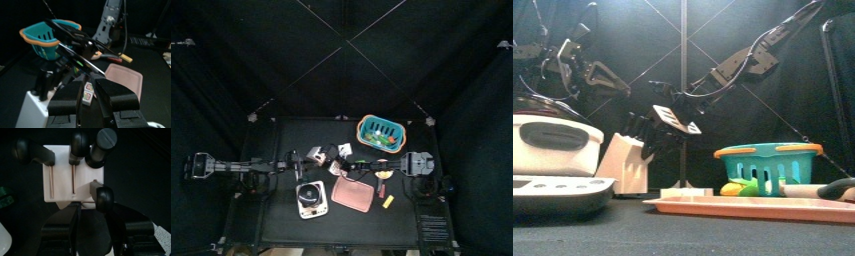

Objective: Grab spoon

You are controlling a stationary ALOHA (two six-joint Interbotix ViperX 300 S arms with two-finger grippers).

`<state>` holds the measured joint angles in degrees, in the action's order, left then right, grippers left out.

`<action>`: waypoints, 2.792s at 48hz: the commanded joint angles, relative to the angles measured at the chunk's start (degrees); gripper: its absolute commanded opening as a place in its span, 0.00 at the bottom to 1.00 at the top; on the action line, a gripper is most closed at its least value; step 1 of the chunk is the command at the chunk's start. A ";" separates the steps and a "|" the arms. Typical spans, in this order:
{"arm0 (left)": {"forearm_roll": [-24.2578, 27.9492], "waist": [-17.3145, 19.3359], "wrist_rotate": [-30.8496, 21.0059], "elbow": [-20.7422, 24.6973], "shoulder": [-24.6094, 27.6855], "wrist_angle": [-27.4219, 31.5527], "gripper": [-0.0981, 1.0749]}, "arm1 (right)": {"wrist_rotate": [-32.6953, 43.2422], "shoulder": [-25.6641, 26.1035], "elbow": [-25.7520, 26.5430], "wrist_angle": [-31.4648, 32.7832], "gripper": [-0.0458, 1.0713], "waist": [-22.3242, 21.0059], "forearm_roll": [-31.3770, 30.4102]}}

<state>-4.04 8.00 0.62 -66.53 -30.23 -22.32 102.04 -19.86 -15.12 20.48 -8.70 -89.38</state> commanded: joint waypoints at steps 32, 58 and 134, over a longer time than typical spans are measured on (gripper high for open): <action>-2.11 6.50 -0.09 5.80 10.81 4.57 0.62 | 0.09 1.05 2.02 -0.18 0.65 -0.18 0.35; -4.31 9.67 -0.09 4.22 12.22 5.45 0.62 | -0.09 0.97 2.02 -1.23 0.65 0.44 0.18; -5.01 10.11 -0.09 3.87 12.13 6.06 0.62 | 0.18 1.41 0.79 11.95 0.65 5.27 1.49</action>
<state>-8.96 17.75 0.44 -63.37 -18.11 -16.00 102.13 -20.48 -14.94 32.17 -3.25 -87.80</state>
